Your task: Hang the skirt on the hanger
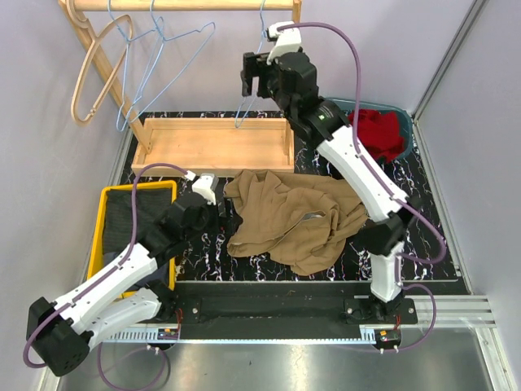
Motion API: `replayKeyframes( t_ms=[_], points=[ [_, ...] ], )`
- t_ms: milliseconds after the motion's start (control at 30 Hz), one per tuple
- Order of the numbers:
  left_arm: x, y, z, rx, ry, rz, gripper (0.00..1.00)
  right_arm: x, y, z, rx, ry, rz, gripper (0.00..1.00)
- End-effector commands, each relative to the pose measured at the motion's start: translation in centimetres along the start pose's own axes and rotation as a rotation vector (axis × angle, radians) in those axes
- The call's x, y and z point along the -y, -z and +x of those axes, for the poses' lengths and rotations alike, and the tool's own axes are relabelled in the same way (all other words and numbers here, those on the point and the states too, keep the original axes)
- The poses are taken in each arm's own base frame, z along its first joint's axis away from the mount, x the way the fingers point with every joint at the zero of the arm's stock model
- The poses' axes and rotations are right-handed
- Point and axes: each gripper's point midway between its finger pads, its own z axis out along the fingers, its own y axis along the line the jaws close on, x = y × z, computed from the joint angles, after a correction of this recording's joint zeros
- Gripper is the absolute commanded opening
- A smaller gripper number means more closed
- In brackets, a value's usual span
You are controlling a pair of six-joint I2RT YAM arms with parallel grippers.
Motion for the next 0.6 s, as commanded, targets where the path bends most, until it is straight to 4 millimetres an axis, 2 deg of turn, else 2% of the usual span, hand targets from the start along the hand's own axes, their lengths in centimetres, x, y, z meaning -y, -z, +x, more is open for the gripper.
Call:
replayKeyframes(
  t_ms=[0, 67, 133, 333, 433, 500, 567],
  points=[
    [0.5, 0.5, -1.1, 0.045, 0.017, 0.020, 0.92, 1.5, -2.5, -2.1, 0.072, 0.019, 0.092, 0.90],
    [0.5, 0.6, -1.0, 0.046, 0.019, 0.025, 0.92, 1.5, -3.7, -1.9, 0.089, 0.024, 0.107, 0.90],
    [0.4, 0.7, -0.9, 0.044, 0.017, 0.022, 0.92, 2.4, -4.3, -1.7, 0.097, 0.026, 0.143, 0.86],
    [0.0, 0.8, -0.5, 0.035, 0.010, 0.006, 0.93, 4.1, -5.1, -0.7, 0.076, 0.020, 0.175, 0.73],
    [0.0, 0.7, -0.5, 0.034, 0.013, 0.007, 0.93, 5.0, -4.9, -0.6, 0.070, 0.021, 0.205, 0.62],
    [0.0, 0.6, -0.5, 0.030, 0.015, 0.005, 0.93, 5.3, -4.5, -0.9, 0.073, 0.022, 0.222, 0.47],
    [0.1, 0.5, -0.5, 0.029, 0.016, 0.004, 0.93, 5.6, -3.9, -1.4, 0.075, 0.022, 0.233, 0.39]
  ],
)
